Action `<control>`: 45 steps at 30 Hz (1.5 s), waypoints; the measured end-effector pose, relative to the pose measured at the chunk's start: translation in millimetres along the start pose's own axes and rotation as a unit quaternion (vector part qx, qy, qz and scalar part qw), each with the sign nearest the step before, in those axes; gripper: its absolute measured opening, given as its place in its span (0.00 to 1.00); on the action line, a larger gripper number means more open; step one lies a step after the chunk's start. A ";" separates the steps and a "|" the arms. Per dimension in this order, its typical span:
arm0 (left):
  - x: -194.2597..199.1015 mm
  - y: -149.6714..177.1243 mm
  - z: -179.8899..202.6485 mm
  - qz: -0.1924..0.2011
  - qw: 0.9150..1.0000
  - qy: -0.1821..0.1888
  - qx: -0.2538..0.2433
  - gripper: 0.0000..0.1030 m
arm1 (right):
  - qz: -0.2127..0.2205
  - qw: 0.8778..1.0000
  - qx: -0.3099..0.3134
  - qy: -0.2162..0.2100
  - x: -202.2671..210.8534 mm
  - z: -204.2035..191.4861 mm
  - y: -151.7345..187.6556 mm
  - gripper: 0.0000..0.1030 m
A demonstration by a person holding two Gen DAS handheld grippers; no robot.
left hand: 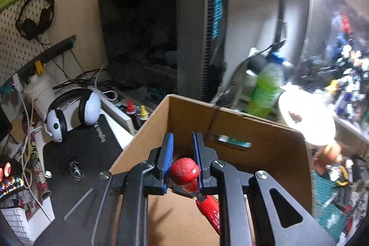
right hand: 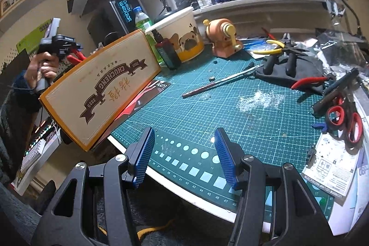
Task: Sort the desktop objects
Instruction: 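Lower the pliers into the box and open the left tool, then withdraw the left tool from the box back over the mat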
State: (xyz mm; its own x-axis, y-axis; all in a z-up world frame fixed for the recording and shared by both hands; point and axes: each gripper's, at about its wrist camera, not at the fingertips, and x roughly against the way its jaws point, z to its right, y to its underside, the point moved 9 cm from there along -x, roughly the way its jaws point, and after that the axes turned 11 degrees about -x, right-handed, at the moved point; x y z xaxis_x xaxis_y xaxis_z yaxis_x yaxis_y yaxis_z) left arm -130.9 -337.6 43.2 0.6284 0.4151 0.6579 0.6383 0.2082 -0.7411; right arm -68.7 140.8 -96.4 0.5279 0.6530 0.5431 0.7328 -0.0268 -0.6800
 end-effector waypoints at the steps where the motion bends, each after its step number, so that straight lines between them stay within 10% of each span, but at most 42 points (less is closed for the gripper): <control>1: -6.6 3.8 -0.1 -0.006 1.000 -0.010 -0.004 0.16 | 0.000 1.000 -0.001 0.000 -0.8 0.6 -0.2 0.50; 16: -35.2 42.3 18.7 -0.105 0.994 0.012 0.014 0.18 | -0.017 1.000 -0.013 0.009 -21.9 10.1 -2.9 0.51; 27: 59.0 -27.7 20.2 0.074 0.996 -0.046 -0.023 0.20 | -0.010 1.000 -0.007 0.010 -21.4 2.2 -8.3 0.57; 33: 157.4 -43.3 30.6 0.213 0.976 -0.038 -0.018 0.47 | 0.008 1.000 -0.002 0.014 -6.8 -1.6 -14.7 0.57; 39: 249.2 -28.4 72.7 0.320 0.947 0.010 -0.029 0.69 | 0.022 1.000 0.004 0.022 9.3 -5.6 -21.3 0.57; 45: 257.5 14.4 145.9 0.302 0.943 0.109 -0.084 0.75 | 0.043 0.998 0.012 0.035 32.9 -10.7 -24.7 0.63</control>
State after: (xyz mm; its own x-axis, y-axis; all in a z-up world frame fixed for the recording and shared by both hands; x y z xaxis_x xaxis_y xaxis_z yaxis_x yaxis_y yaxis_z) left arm -24.8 -98.6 182.4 0.9649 0.2171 0.1478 0.1843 -0.1587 -0.9700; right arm -64.8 154.9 -56.5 0.6176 0.5945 0.5149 0.6733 -0.0613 -0.7369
